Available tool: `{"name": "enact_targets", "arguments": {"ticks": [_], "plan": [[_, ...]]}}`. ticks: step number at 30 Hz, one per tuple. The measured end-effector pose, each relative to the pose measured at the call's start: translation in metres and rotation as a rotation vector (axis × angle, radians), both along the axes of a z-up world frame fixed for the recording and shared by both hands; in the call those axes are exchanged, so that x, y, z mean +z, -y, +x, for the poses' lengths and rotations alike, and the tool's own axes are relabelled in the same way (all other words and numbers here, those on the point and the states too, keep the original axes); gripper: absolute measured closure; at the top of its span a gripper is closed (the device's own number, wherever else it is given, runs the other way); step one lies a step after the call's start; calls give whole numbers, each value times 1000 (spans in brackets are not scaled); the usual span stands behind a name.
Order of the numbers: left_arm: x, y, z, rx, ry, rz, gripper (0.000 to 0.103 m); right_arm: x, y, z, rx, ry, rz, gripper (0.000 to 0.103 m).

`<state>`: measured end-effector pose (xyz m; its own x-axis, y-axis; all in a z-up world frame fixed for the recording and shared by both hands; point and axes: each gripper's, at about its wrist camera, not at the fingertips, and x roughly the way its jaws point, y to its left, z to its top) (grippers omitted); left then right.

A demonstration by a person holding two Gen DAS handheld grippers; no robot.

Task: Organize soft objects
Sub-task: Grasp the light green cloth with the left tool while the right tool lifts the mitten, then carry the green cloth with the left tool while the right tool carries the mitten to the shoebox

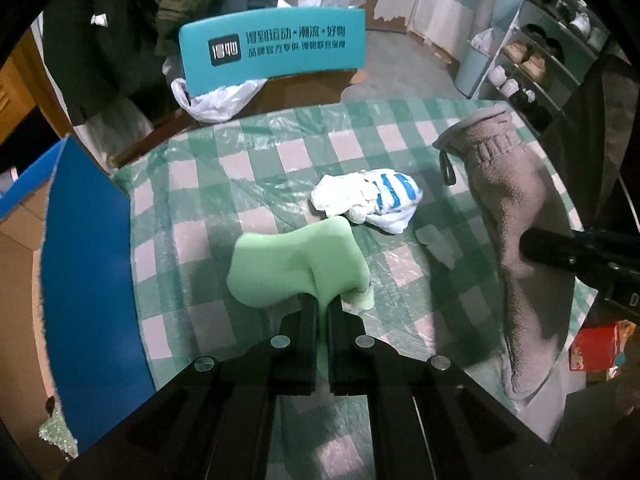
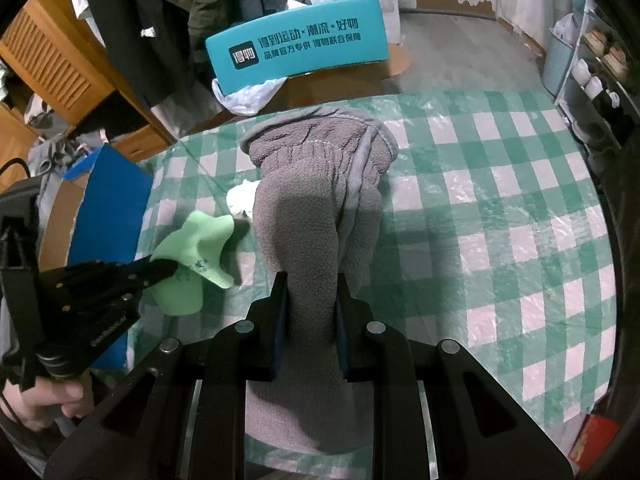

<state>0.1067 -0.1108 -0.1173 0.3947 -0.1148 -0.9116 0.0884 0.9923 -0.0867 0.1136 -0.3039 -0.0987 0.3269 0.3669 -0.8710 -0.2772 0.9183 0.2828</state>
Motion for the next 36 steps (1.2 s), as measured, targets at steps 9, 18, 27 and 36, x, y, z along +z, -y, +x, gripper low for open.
{"name": "enact_targets", "arguments": {"ticks": [9,18,27,36], "plan": [[26,-8,-18,7,48,-22,99,20,-4,-14,15,42,1,84],[50,-25,-38,31,80,-28,99,38,-12,-28,40,84,-7,84],[72,-39,-56,43,124,-33,99,52,-24,-38,64,114,-1,84],[88,-54,-71,53,157,-43,99,65,-45,-44,110,139,11,84]]}}
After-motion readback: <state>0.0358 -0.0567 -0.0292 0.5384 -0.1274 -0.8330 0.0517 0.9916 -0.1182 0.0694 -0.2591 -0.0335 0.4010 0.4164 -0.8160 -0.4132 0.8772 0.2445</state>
